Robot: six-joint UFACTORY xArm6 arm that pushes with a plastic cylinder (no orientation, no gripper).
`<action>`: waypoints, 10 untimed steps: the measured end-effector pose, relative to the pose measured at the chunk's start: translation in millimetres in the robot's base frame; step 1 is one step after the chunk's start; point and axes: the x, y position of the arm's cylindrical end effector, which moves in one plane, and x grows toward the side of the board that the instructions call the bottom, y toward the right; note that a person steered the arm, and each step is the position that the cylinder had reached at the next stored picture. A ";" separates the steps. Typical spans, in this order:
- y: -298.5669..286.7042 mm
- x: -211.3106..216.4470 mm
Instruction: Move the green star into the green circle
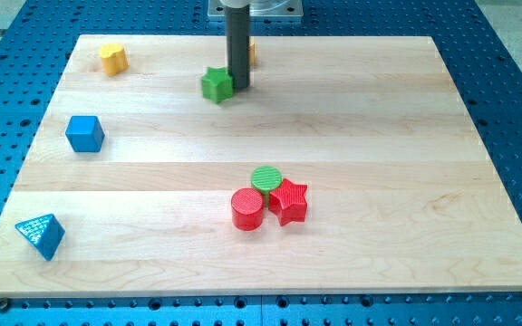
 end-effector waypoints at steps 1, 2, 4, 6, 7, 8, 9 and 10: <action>-47.2 -22.2; -53.5 64.1; -76.7 48.0; 33.5 98.1; 37.5 92.7; 21.6 50.1; -34.0 56.5; -26.9 127.0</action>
